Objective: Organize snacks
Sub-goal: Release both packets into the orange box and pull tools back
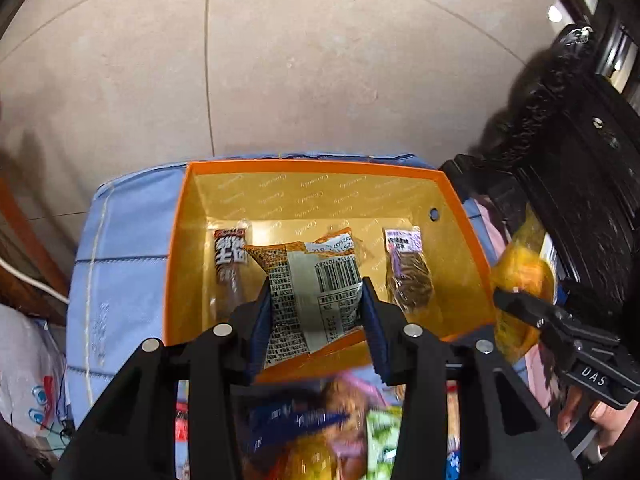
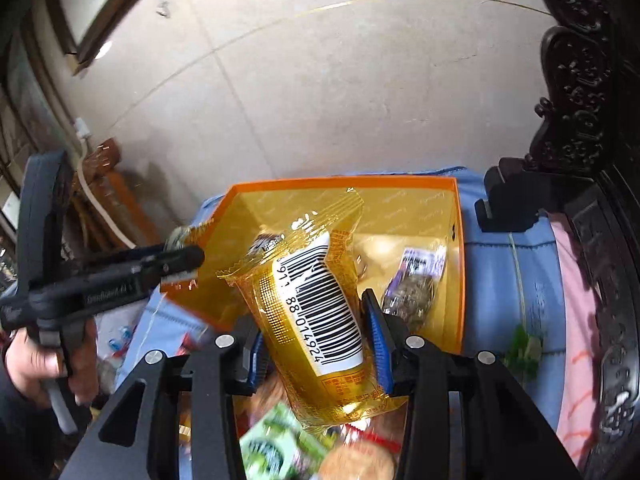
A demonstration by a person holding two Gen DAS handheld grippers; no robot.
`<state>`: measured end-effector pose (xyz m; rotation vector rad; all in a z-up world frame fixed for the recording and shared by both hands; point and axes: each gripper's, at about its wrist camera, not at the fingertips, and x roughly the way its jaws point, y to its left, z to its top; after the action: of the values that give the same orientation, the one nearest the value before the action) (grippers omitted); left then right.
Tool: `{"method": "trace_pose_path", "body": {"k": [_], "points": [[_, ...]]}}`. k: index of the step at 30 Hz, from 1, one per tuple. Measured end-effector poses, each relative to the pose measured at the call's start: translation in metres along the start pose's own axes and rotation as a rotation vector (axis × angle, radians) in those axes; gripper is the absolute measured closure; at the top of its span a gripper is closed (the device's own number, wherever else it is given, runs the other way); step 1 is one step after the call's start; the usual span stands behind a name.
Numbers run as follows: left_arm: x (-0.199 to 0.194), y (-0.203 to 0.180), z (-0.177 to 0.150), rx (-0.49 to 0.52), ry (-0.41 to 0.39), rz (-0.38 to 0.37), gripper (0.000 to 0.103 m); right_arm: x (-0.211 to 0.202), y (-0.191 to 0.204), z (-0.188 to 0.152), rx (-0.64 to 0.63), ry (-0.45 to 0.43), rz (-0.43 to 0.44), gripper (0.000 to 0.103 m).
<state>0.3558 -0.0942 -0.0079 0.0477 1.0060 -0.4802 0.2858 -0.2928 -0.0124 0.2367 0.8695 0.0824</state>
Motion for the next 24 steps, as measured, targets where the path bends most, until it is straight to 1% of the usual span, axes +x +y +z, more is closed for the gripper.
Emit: {"method": "trace_pose_path", "body": {"k": [1, 2, 3, 4, 5, 6, 7, 8, 9, 11, 16, 19, 22, 24], "points": [[0.013, 0.002, 0.003, -0.006, 0.022, 0.01, 0.059, 0.008, -0.002, 0.005, 0.011, -0.009, -0.027, 0.05], [0.026, 0.005, 0.005, -0.024, 0.056, 0.051, 0.041, 0.019, -0.009, 0.01, 0.041, -0.003, -0.076, 0.038], [0.033, 0.007, 0.004, -0.042, 0.073, 0.084, 0.019, 0.025, -0.012, 0.011, 0.066, 0.001, -0.117, 0.019], [0.035, 0.01, 0.002, -0.068, 0.078, 0.107, 0.012, 0.029, -0.016, 0.011, 0.091, 0.001, -0.159, 0.014], [0.032, 0.012, -0.002, -0.083, 0.061, 0.098, 0.008, 0.029, -0.018, 0.009, 0.103, -0.007, -0.17, 0.013], [0.025, 0.015, -0.01, -0.096, 0.02, 0.057, 0.007, 0.027, -0.019, 0.005, 0.099, -0.013, -0.16, 0.01], [0.021, 0.017, -0.016, -0.096, 0.005, 0.041, 0.006, 0.025, -0.018, -0.002, 0.081, -0.011, -0.15, 0.007], [0.018, 0.02, -0.021, -0.092, 0.006, 0.041, 0.005, 0.024, -0.018, -0.007, 0.068, -0.005, -0.155, 0.006], [0.016, 0.022, -0.027, -0.085, 0.021, 0.056, 0.005, 0.021, -0.018, -0.017, 0.051, 0.007, -0.173, 0.006], [0.011, 0.029, -0.041, -0.083, 0.058, 0.09, 0.005, 0.015, -0.021, -0.03, 0.049, 0.022, -0.174, 0.005], [-0.02, 0.039, -0.078, -0.094, 0.056, 0.106, 0.005, -0.009, -0.024, -0.071, 0.1, 0.092, -0.142, 0.004], [-0.034, 0.046, -0.107, -0.125, 0.089, 0.131, 0.005, -0.025, -0.023, -0.096, 0.127, 0.116, -0.14, 0.004], [-0.044, 0.053, -0.134, -0.143, 0.111, 0.15, 0.005, -0.036, -0.023, -0.123, 0.169, 0.161, -0.121, 0.004], [-0.055, 0.056, -0.155, -0.149, 0.095, 0.175, 0.005, -0.042, -0.02, -0.141, 0.184, 0.188, -0.101, 0.004]]}}
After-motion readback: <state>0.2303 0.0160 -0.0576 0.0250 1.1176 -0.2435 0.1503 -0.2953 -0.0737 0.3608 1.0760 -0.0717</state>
